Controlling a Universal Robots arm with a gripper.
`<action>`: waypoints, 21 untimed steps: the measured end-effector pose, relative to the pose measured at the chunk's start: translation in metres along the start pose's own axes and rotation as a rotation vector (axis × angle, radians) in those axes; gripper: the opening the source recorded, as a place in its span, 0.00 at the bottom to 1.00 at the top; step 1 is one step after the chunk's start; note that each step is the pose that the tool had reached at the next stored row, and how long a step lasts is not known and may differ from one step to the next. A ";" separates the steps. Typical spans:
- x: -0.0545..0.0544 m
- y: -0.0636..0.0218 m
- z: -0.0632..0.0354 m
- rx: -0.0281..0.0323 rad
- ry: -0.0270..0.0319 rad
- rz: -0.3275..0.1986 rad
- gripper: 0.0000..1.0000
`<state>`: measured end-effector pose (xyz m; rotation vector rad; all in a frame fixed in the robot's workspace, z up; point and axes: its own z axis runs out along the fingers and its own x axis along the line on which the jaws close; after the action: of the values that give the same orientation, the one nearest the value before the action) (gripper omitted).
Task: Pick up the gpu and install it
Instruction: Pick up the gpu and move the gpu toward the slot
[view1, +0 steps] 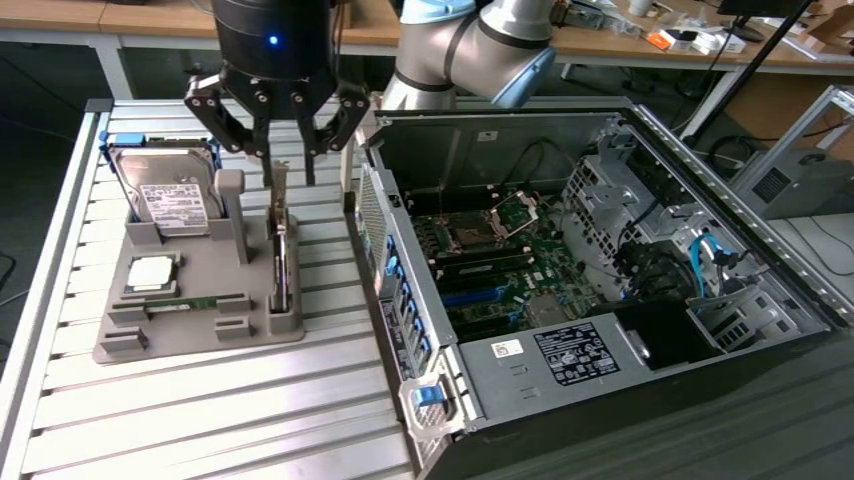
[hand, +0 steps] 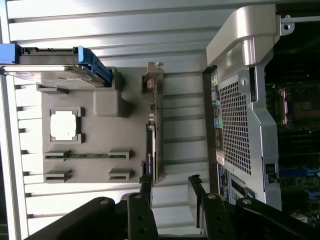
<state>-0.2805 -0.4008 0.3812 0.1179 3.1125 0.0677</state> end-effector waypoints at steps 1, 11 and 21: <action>0.000 -0.0001 0.0008 0.0000 0.0000 0.000 0.42; 0.002 -0.0005 0.0086 0.0001 0.0001 0.000 0.42; 0.003 -0.0008 0.0145 0.0001 0.0001 0.000 0.42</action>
<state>-0.2833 -0.4007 0.3666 0.1180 3.1126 0.0675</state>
